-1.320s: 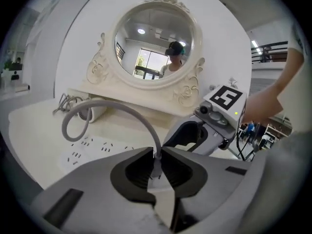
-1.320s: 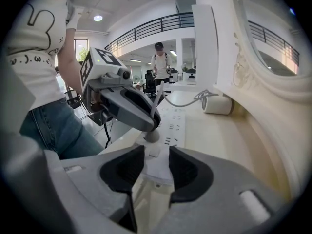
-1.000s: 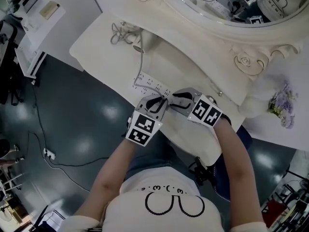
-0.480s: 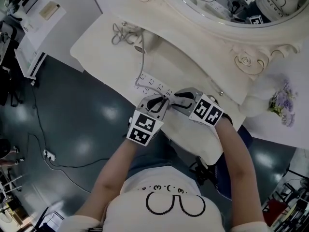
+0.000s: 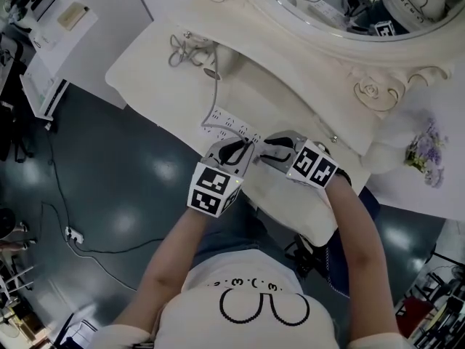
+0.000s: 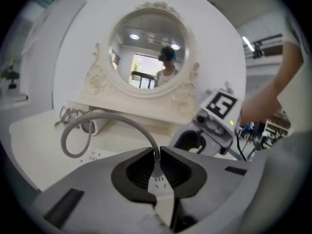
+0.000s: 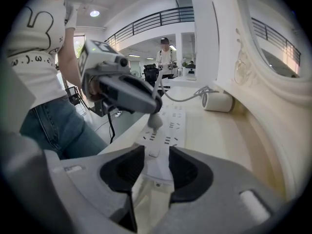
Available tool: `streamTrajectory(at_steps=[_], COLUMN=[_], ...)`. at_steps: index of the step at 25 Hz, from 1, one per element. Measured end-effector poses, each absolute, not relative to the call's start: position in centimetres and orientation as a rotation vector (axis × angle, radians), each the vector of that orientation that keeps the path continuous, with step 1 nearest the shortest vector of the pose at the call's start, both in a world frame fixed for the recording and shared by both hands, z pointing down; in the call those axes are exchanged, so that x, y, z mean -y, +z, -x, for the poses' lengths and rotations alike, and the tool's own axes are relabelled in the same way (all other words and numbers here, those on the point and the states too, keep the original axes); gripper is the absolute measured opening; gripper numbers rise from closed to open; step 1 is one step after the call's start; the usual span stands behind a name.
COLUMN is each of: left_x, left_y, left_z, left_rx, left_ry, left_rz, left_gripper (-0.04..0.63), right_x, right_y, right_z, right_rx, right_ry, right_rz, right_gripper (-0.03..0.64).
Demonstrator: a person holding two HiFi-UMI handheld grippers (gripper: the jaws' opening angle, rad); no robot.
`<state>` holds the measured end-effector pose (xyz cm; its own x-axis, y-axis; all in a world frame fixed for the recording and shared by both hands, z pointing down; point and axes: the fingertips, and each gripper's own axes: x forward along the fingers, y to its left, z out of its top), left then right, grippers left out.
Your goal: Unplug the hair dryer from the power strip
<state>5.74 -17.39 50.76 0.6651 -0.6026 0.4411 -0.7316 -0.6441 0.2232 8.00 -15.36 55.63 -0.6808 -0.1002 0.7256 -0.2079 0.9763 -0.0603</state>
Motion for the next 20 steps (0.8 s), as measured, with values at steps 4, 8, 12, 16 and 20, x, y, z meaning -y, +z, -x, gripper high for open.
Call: streamTrajectory(at_steps=[4, 8, 12, 16, 20], left_x=[20.1, 20.2, 20.1, 21.0, 22.5], left_y=[49.1, 48.5, 48.3, 47.1, 45.9], left_z=[-2.8, -2.0, -2.0, -1.8, -1.3], left_rx=[1.083, 1.089, 1.092, 1.105, 1.124], left_ry=[0.364, 0.361, 0.362, 0.356, 0.371], left_rz=[-2.423, -2.435, -2.449, -2.469, -2.493], left_gripper=[0.040, 0.040, 0.041, 0.041, 0.041], right_x=[15.3, 15.3, 15.4, 15.4, 15.6], right_y=[55.6, 55.6, 55.7, 55.6, 55.5], right_z=[-8.0, -8.0, -7.8, -7.9, -7.8], right_rx=[2.309, 2.301, 2.300, 2.294, 2.297], right_ry=[0.179, 0.175, 0.175, 0.184, 0.215], right_rz=[-0.214, -0.221, -0.238, -0.250, -0.289], right_gripper=[0.156, 0.156, 0.156, 0.156, 0.153])
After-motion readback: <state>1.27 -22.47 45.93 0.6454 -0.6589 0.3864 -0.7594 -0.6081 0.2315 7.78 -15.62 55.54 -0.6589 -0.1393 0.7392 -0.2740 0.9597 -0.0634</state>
